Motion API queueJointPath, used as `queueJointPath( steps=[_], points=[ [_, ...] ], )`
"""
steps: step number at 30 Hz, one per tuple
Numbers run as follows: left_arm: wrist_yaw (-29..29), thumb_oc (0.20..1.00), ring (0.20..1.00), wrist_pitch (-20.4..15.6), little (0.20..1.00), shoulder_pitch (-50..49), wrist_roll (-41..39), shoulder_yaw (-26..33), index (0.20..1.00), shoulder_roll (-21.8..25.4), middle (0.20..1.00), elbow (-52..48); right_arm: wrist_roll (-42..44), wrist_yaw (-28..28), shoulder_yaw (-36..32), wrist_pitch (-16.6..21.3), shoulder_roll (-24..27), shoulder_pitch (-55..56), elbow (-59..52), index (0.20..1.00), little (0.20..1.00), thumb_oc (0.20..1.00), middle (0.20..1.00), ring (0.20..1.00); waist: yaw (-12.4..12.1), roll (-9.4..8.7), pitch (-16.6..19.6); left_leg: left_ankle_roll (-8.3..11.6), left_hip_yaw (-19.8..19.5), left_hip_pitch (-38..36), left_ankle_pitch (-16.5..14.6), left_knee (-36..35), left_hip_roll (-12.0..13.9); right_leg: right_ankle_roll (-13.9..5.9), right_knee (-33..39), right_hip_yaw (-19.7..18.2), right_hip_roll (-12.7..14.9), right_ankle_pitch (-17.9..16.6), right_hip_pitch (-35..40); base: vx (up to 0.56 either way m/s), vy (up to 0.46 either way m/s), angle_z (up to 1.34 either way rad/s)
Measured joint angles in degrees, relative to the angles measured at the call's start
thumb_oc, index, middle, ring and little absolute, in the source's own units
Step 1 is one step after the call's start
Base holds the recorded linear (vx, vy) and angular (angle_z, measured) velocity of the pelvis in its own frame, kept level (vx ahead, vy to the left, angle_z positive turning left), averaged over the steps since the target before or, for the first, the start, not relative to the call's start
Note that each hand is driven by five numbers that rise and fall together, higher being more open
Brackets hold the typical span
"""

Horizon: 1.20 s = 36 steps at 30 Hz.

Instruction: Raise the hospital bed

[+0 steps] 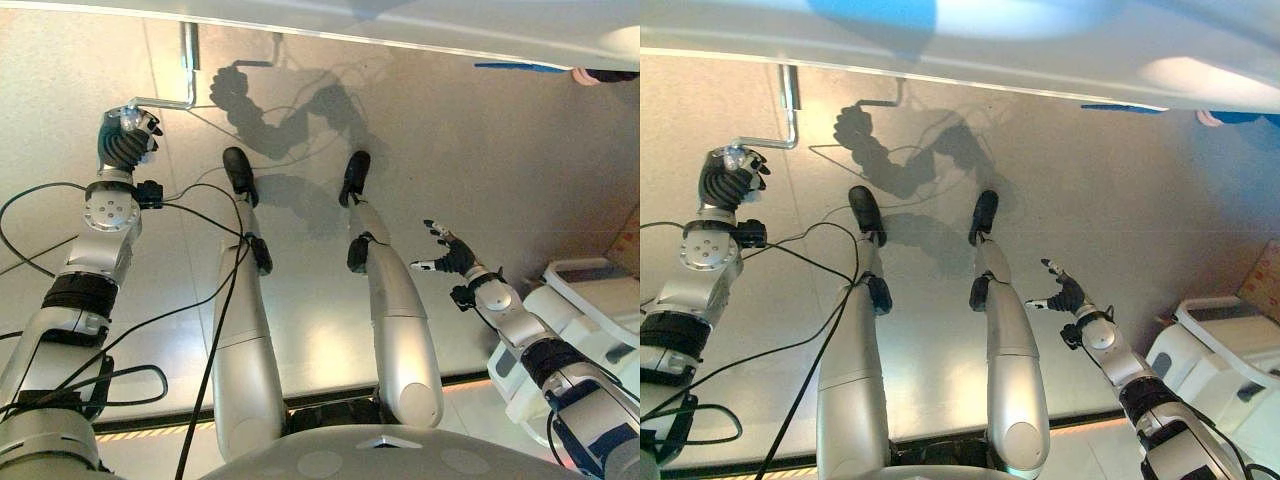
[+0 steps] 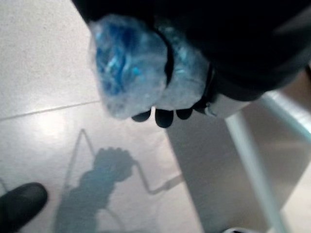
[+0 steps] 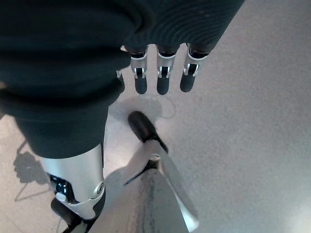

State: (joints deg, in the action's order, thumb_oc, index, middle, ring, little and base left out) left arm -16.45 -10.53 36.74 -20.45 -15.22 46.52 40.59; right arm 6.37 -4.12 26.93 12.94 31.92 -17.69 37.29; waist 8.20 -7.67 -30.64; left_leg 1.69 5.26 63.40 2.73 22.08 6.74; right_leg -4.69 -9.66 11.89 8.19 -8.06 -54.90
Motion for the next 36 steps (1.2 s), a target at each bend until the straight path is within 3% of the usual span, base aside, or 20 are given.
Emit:
queueJointPath(
  steps=[5, 20, 27, 36],
  points=[
    [-1.03, 0.2, 0.2, 1.5, 0.2, 4.88, 1.73, -3.6, 0.2, -0.68, 0.2, 3.66, 0.94, -0.02, 0.74, -0.07, -0.05, -0.42, -3.19, 1.0, 1.0, 1.0, 1.0, 1.0, 1.94, -0.41, 0.06, -0.38, 1.03, 2.72, -0.54, 1.53, 0.43, -0.43, 0.09, -1.42, 0.05, -1.02, -2.83, -0.02, -0.054, -0.1],
    [-1.84, 0.2, 0.2, 3.46, 0.2, 8.86, 3.89, -8.69, 0.2, -8.3, 0.2, 0.11, 1.16, -0.72, 2.0, -0.84, -0.14, -3.13, -2.22, 1.0, 1.0, 1.0, 1.0, 1.0, 2.79, -0.84, 0.18, -1.22, 4.32, 2.72, 0.87, -1.02, -0.12, -0.54, -0.19, -4.91, 0.64, -2.26, -6.36, -0.03, -0.109, -0.03],
    [-1.24, 0.2, 0.2, 3.42, 0.2, 1.0, 1.07, -10.59, 0.2, -8.99, 0.2, -13.17, 0.92, -1.57, 2.9, -0.97, -0.28, -5.18, -2.27, 1.0, 1.0, 1.0, 1.0, 1.0, 3.23, -0.83, 0.18, -0.62, 5.71, -4.24, 3.05, -6.89, -1.07, -0.3, -0.32, -6.65, 0.87, -2.12, -3.59, -0.04, -0.104, -0.03],
    [4.78, 0.2, 0.2, 3.41, 0.2, -6.85, -5.64, -10.01, 0.2, -3.78, 0.2, -27.92, -0.51, -1.35, 0.93, -1.68, -0.22, -3.65, -0.57, 1.0, 1.0, 1.0, 1.0, 1.0, 1.66, -0.54, 0.0, 0.0, 5.64, -7.53, 4.16, -9.44, -1.62, -0.04, -2.59, -6.76, 1.23, -0.71, -2.87, -0.02, -0.048, 0.01]
  ],
)
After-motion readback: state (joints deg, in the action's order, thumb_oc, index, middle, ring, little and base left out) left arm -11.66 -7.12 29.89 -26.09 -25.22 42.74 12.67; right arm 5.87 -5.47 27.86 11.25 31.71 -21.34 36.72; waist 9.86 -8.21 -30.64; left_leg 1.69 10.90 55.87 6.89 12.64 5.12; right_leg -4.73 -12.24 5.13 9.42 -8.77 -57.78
